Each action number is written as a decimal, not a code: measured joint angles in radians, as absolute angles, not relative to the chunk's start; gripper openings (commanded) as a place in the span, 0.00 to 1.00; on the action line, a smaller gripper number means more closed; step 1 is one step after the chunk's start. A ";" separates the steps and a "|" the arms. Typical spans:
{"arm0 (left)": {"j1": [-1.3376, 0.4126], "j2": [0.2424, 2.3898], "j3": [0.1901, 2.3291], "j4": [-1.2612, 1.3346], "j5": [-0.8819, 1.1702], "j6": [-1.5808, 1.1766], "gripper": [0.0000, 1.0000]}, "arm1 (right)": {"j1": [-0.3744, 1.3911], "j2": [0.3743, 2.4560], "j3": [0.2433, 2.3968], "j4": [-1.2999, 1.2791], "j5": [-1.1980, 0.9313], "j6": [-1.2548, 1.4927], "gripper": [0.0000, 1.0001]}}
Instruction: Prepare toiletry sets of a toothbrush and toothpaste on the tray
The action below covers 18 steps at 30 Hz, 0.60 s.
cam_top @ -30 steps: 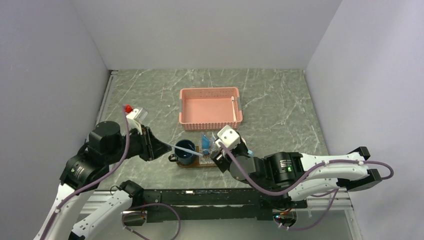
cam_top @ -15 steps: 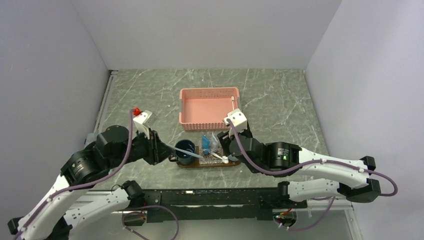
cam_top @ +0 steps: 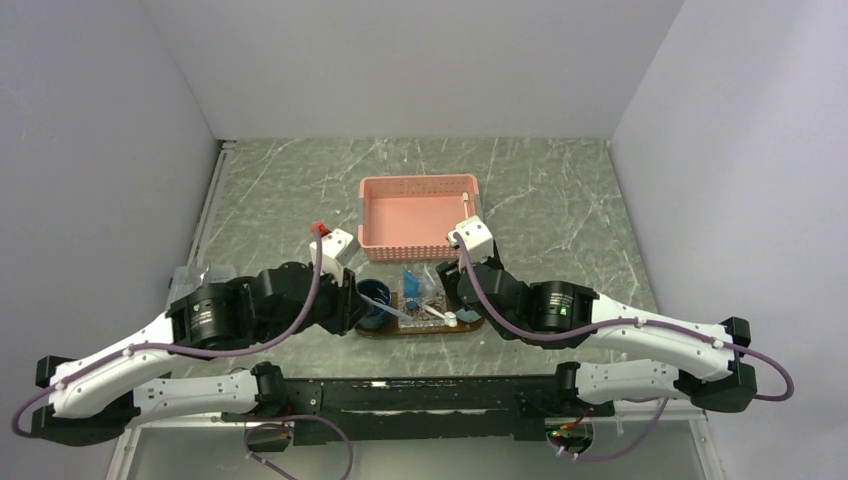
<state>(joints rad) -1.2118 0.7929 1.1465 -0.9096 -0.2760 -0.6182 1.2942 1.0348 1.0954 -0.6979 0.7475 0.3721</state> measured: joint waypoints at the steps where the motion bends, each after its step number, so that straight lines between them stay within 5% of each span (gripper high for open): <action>1: -1.223 0.801 1.147 -0.908 -0.295 -0.619 0.00 | 1.293 1.034 1.092 -0.695 0.747 0.374 0.59; 18: -1.291 0.882 1.092 -0.806 -0.482 -0.604 0.00 | 1.285 0.986 1.051 -0.699 0.738 0.422 0.59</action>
<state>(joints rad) -1.2911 0.8818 1.0924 -0.8062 -0.4824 -0.6037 1.2846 0.9859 1.0508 -0.6987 0.7380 0.4217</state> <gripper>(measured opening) 0.245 0.590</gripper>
